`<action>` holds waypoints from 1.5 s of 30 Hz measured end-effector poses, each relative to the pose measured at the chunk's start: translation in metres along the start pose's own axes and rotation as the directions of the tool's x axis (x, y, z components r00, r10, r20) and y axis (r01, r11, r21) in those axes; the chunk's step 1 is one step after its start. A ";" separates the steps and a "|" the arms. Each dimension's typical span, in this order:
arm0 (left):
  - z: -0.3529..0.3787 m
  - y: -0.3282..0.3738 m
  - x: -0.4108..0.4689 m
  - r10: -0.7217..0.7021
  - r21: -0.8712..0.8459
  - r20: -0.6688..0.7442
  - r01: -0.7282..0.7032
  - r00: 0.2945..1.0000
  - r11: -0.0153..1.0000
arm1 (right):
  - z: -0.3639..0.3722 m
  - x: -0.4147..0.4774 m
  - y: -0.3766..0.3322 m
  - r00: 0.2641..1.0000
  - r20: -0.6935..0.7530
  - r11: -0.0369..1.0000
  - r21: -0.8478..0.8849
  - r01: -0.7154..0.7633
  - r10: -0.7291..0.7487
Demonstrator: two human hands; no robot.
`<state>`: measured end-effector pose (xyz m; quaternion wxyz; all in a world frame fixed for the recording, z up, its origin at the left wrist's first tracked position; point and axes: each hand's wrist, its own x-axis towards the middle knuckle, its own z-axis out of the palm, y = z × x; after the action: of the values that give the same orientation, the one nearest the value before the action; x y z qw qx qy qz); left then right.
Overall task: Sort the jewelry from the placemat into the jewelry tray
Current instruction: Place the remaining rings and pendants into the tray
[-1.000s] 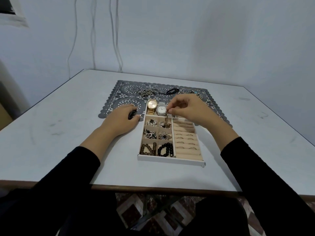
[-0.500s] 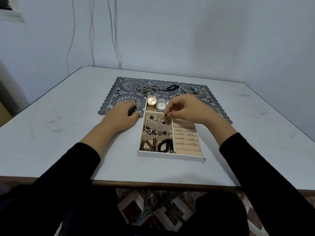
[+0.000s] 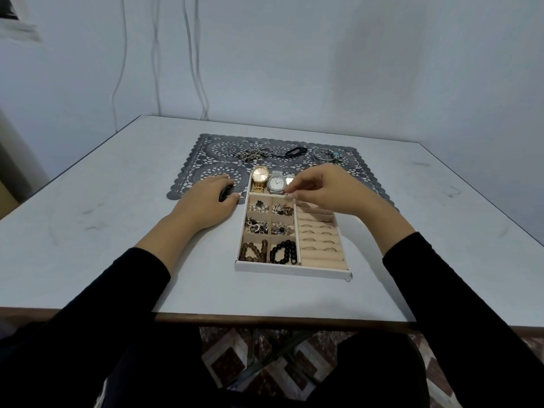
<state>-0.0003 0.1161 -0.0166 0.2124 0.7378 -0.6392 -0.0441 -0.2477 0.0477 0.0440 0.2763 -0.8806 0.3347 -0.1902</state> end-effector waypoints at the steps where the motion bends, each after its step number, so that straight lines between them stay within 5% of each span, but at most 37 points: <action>1: 0.000 0.000 0.000 -0.003 -0.002 0.004 0.003 1.000 1.000 | -0.002 -0.002 0.003 0.999 -0.033 0.999 0.032 -0.007 0.008; 5: -0.002 0.002 0.004 -0.011 -0.022 0.005 0.011 1.000 1.000 | -0.009 -0.005 0.020 0.973 -0.208 0.986 0.151 -0.067 0.098; 12: -0.002 -0.004 0.022 -0.031 -0.048 -0.021 0.030 0.999 0.998 | -0.014 0.006 0.063 0.832 -0.505 0.969 0.038 -0.245 0.230; 17: -0.001 -0.007 0.038 -0.021 0.011 -0.007 0.021 1.000 1.000 | -0.015 0.012 0.086 0.865 -0.409 0.910 -0.161 -0.381 0.290; 23: 0.005 -0.014 0.068 -0.010 0.033 0.031 0.009 0.999 0.999 | -0.009 0.036 0.107 0.912 -0.294 0.882 -0.292 -0.369 0.285; 45: 0.031 0.002 0.170 0.299 -0.069 0.166 -0.291 0.940 0.954 | -0.019 0.115 0.148 0.922 -0.283 0.892 -0.292 -0.346 0.265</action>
<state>0.0178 -0.0551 -0.0087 0.1759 0.6223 -0.7574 -0.0902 -0.2483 -0.1312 -0.0143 0.1065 -0.8218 0.5275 -0.1873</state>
